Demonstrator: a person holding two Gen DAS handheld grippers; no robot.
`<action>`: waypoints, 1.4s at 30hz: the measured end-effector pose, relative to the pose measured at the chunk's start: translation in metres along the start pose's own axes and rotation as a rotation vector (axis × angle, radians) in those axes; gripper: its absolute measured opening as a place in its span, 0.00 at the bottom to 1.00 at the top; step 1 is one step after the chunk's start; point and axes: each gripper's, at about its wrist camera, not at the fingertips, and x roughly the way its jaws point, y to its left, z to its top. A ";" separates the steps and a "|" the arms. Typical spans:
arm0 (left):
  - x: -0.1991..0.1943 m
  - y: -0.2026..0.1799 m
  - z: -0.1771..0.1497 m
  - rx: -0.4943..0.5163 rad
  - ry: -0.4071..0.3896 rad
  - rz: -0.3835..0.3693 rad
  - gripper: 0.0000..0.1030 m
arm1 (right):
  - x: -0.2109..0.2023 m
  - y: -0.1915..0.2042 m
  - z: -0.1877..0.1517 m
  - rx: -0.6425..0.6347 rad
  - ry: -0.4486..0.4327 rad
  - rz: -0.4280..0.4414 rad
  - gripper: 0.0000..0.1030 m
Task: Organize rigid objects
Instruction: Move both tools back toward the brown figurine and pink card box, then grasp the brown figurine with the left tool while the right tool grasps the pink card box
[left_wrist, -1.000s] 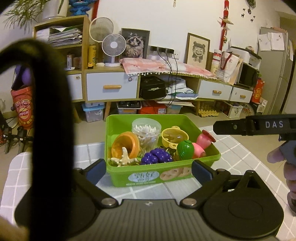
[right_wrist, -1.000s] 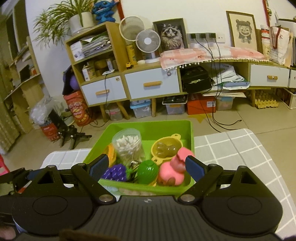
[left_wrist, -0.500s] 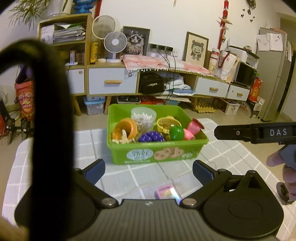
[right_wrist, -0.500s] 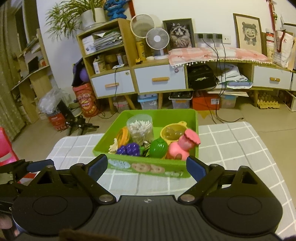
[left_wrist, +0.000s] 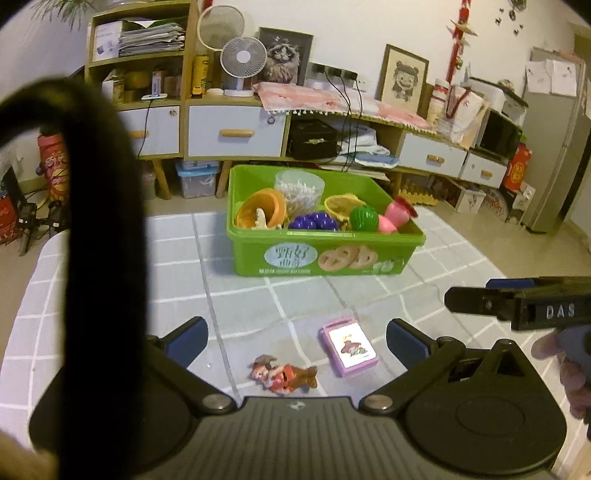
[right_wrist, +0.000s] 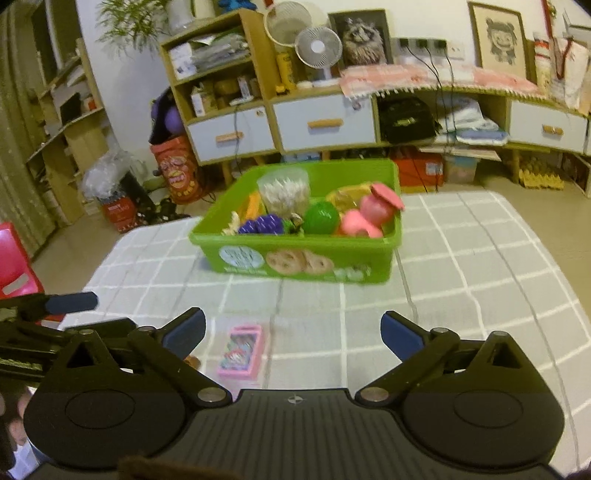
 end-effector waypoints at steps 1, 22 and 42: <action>0.002 0.000 -0.003 0.006 0.006 0.001 0.84 | 0.001 -0.003 -0.003 0.011 0.003 -0.004 0.97; 0.047 -0.017 -0.071 0.159 0.142 0.029 0.84 | 0.023 -0.011 -0.051 -0.160 0.125 -0.038 0.98; 0.057 -0.017 -0.074 0.144 0.029 0.025 0.84 | 0.039 -0.017 -0.065 -0.204 0.112 -0.074 0.98</action>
